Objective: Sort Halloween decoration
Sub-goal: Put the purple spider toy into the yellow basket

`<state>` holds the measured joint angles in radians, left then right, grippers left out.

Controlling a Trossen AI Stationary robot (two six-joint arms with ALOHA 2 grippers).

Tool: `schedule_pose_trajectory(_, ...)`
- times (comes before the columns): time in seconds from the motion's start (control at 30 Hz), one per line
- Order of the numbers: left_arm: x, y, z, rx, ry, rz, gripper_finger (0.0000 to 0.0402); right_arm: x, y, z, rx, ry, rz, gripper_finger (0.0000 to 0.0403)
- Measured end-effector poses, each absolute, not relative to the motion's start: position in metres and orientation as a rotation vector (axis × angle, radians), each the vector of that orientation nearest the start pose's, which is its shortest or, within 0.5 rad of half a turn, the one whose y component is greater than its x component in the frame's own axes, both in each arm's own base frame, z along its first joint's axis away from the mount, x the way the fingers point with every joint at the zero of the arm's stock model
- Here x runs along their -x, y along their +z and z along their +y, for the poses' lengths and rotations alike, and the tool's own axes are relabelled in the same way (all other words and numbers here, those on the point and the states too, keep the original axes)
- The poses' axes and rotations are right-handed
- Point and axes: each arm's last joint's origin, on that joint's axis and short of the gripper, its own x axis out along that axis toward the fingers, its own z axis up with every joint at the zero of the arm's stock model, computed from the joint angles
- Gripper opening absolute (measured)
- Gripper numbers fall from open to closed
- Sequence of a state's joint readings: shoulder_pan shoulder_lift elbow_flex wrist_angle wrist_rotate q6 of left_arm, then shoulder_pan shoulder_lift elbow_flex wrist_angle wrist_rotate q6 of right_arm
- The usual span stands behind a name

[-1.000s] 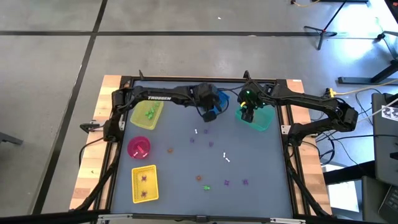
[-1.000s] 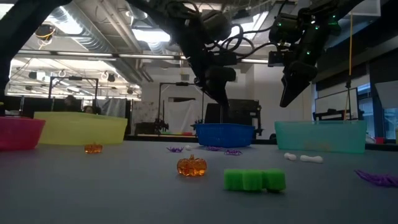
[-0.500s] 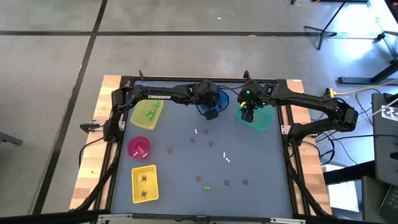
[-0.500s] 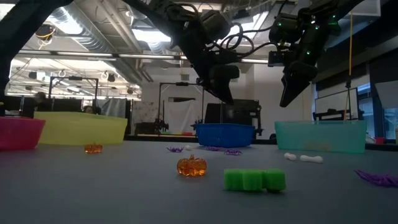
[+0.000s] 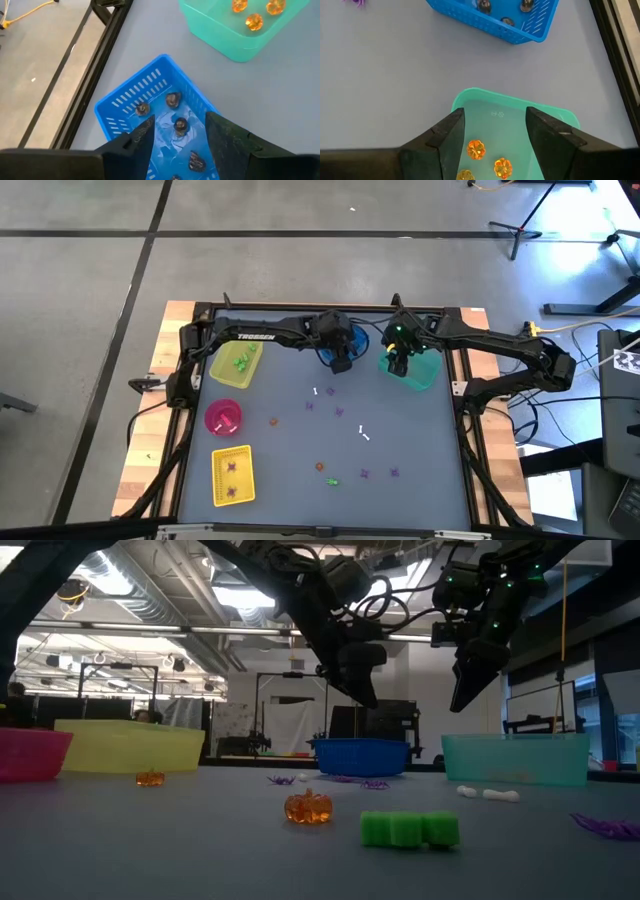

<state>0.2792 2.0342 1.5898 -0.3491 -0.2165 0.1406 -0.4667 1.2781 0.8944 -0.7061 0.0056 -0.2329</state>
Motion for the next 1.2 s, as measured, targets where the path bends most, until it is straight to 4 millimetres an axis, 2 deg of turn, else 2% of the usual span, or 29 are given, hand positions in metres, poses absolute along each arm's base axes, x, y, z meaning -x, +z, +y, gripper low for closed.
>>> schedule_pose_trajectory(0.27, -0.435, 0.239, 0.114, -0.140, 0.371, 0.816, 0.0159, -0.228, 0.244, -0.080, 0.040, -0.173, 1.080, 0.0209)
schedule_pose_trajectory(0.5, -0.415, 0.272, 0.088, -0.141, 0.321, 0.862, 0.0159, -0.235, 0.249, -0.048, 0.098, -0.055, 1.102, 0.0209)
schedule_pose_trajectory(0.67, -0.402, 0.281, 0.065, -0.124, 0.281, 0.938, 0.0159, -0.236, 0.248, -0.025, 0.074, -0.011, 1.122, 0.0209)
schedule_pose_trajectory(0.8, -0.398, 0.274, 0.044, -0.116, 0.250, 0.971, 0.0159, -0.234, 0.247, -0.007, 0.027, 0.007, 1.156, 0.0209)
schedule_pose_trajectory(0.97, -0.390, 0.253, 0.016, -0.078, 0.225, 1.005, 0.0159, -0.230, 0.245, 0.018, -0.052, 0.014, 1.200, 0.0209)
schedule_pose_trajectory(1.2, -0.388, 0.234, -0.018, -0.062, 0.179, 0.915, 0.0159, -0.224, 0.243, 0.046, -0.334, -0.130, 1.239, 0.0209)
